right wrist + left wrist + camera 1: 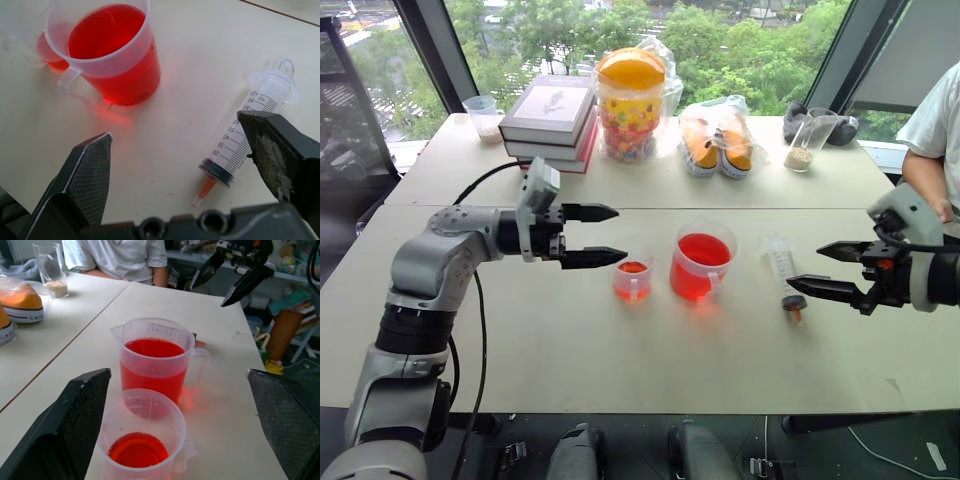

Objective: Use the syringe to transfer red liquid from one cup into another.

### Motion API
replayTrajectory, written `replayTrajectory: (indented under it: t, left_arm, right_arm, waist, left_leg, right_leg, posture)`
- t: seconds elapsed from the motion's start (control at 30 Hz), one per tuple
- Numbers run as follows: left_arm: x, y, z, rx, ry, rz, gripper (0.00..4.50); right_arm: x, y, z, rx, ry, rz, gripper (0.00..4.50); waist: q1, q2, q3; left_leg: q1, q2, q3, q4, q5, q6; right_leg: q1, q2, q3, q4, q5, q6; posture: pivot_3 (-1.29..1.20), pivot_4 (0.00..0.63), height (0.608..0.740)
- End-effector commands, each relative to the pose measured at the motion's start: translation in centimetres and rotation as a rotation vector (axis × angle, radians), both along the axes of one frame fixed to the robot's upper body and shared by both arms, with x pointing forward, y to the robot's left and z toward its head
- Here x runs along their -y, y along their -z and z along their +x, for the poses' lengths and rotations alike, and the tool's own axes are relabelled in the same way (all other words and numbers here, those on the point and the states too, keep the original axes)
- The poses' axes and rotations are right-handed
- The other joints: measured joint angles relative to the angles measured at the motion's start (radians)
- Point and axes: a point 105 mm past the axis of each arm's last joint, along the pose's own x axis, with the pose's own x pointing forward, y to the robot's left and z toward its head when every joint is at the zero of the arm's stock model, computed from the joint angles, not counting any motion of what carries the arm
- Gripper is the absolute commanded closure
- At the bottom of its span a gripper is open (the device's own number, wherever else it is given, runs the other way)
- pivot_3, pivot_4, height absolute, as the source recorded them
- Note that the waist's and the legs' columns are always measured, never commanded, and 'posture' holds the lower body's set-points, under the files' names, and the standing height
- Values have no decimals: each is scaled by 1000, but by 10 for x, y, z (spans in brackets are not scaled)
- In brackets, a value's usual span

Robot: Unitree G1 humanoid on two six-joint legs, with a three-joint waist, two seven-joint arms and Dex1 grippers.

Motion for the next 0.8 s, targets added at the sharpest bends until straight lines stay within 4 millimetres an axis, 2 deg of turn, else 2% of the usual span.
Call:
replayTrajectory:
  t: [0.03,0.27,0.57,0.8]
  left_arm:
    - [-4,-20,2,58,-24,-37,0]
    - [-5,-18,-7,66,0,-3,0]
    - [-14,-17,-4,45,-1,20,0]
    - [-10,-20,2,62,-1,13,0]
  right_arm:
    - [-2,-11,-4,49,-6,-16,105]
    - [-3,-10,-10,57,-2,-2,105]
    - [-9,-14,-15,94,-5,17,105]
    - [-9,-5,-13,51,16,11,105]
  waist:
    - [0,0,0]
    - [0,0,0]
    - [0,0,0]
    - [1,0,0]
  left_leg:
    - [0,0,0,0,0,0]
    - [0,0,0,0,0,0]
    - [0,0,0,0,0,0]
    - [0,0,0,1,0,0]
  right_leg:
    - [0,0,0,0,0,0]
    - [0,0,0,0,0,0]
    - [0,0,0,0,0,0]
    - [1,0,0,0,0,0]
  posture:
    - [0,150,740]
    - [0,150,740]
    - [0,150,740]
    - [0,150,740]
